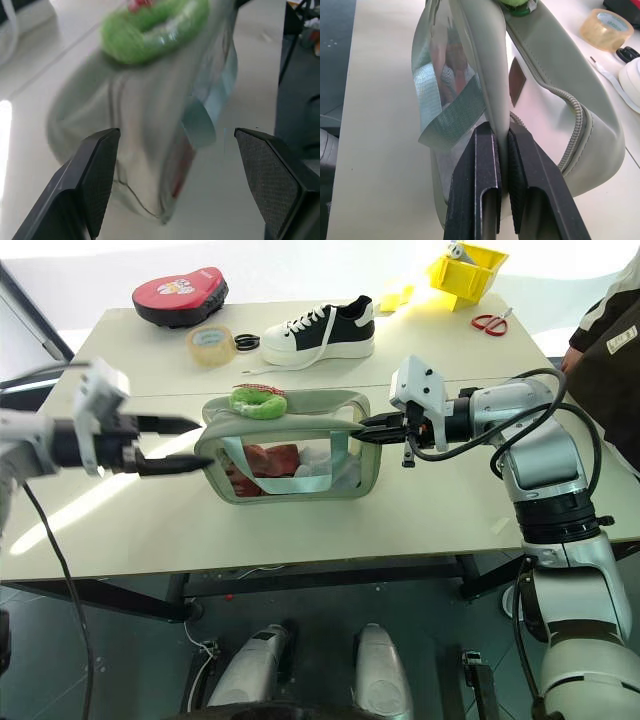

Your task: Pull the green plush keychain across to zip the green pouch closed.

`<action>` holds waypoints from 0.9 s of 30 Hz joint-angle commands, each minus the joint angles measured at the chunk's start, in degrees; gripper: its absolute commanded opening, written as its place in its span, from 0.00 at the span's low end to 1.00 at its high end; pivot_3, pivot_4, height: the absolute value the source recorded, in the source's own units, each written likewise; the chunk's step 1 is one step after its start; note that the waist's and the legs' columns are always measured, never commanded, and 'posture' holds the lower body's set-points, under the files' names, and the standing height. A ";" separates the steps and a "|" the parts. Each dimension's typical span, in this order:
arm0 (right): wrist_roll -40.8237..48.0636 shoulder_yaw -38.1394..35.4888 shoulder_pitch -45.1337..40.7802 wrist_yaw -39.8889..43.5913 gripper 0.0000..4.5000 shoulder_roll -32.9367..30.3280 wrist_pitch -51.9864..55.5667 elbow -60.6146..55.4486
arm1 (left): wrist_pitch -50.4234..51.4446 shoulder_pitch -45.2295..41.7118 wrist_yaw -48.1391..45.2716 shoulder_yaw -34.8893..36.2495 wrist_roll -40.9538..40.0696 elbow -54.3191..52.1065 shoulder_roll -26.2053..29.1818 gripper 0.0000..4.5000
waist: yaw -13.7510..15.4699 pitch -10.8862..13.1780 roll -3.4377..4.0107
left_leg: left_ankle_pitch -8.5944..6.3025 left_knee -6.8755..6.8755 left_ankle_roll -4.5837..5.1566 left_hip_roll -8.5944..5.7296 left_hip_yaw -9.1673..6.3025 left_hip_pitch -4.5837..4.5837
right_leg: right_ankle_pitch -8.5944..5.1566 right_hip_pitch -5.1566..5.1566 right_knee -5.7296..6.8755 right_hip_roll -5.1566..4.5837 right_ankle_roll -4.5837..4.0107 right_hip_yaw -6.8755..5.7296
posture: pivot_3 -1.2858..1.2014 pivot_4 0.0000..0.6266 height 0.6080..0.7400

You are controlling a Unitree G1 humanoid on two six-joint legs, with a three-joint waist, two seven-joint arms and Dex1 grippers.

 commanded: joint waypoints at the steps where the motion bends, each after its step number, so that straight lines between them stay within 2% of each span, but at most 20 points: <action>1: 0.47 -0.40 -2.33 0.04 0.00 0.14 -0.40 -1.30 | -4.79 -1.31 3.09 -0.13 3.80 0.71 -1.20 0.75 | 0.14 0.00 0.00 | 0.00 0.01 0.00 0.00 0.00 0.00 | 0.00 0.01 -0.01 0.00 0.00 0.00 | 0.52 0.24 1.00; 2: 0.49 -0.37 -2.32 0.11 0.00 0.21 -0.29 -1.33 | -5.11 -2.29 4.36 0.26 3.92 1.93 -2.45 0.67 | 0.17 0.00 0.00 | 0.00 0.02 0.00 -0.01 0.00 0.00 | 0.00 0.01 -0.02 0.00 0.00 0.00 | 0.52 0.24 1.00; 4: 0.53 -0.37 -2.08 0.28 0.00 0.20 -0.20 -1.58 | -5.39 -3.41 5.57 0.69 3.94 2.85 -3.87 0.43 | 0.18 0.00 0.00 | 0.00 0.02 0.00 -0.01 0.00 0.00 | 0.00 0.02 -0.01 -0.01 0.00 0.00 | 0.52 0.24 1.00; 6: 0.58 -0.44 -1.93 0.34 0.00 0.15 -0.05 -1.81 | -5.50 -3.31 5.40 0.63 3.98 2.73 -3.94 0.20 | 0.12 0.00 0.00 | 0.00 0.02 0.00 -0.02 0.00 0.00 | 0.00 0.02 -0.02 -0.01 0.01 0.00 | 0.52 0.24 1.00; 8: 0.61 -0.54 -1.88 0.34 0.00 0.19 0.04 -1.90 | -5.52 -2.66 4.94 0.53 4.10 2.36 -3.56 0.00 | -0.09 0.00 0.00 | 0.00 0.01 0.00 -0.02 0.01 0.00 | 0.00 0.00 -0.02 -0.01 0.01 0.01 | 0.52 0.24 1.00; 14: 1.12 -0.72 -2.08 -0.98 0.00 1.40 1.41 -2.78 | -6.83 -2.96 5.45 0.31 6.84 4.63 -2.13 0.00 | -0.05 0.00 0.00 | 0.00 -0.01 0.00 -0.01 0.01 0.00 | 0.00 -0.01 -0.01 0.00 0.01 0.00 | 0.52 0.24 1.00; 17: 1.55 -0.41 -2.47 -0.69 0.24 1.96 2.78 -3.33 | -8.40 -2.81 4.66 0.02 7.78 5.90 -1.72 0.00 | -0.06 0.00 0.00 | 0.00 -0.02 0.00 -0.01 0.00 0.00 | 0.00 -0.02 0.00 0.00 0.01 0.00 | 0.52 0.24 1.00; 20: 1.74 -0.69 -5.92 -0.76 0.56 2.82 2.67 -2.38 | -9.36 -2.67 4.07 -0.34 8.52 6.18 -1.41 0.00 | -0.13 0.00 0.01 | 0.00 -0.01 0.00 -0.01 0.01 0.00 | 0.00 -0.02 -0.01 0.00 0.01 0.01 | 0.52 0.24 1.00; 22: 2.48 -1.19 -8.06 -1.60 0.56 4.10 3.49 -1.78 | -9.01 -2.57 3.79 -0.19 8.26 5.76 -1.35 0.00 | -0.22 0.00 0.01 | 0.00 -0.02 0.00 0.00 0.02 0.00 | 0.01 -0.04 0.00 0.01 0.01 0.01 | 0.52 0.24 1.00; 27: 1.97 1.12 -12.47 -8.04 0.56 13.43 4.07 -2.10 | -9.66 -1.88 2.70 -0.49 8.31 4.68 -1.18 0.00 | -0.42 -0.01 0.00 | 0.00 -0.05 0.00 0.02 -0.02 0.02 | 0.01 -0.05 0.02 0.04 0.00 -0.01 | 0.52 0.24 1.00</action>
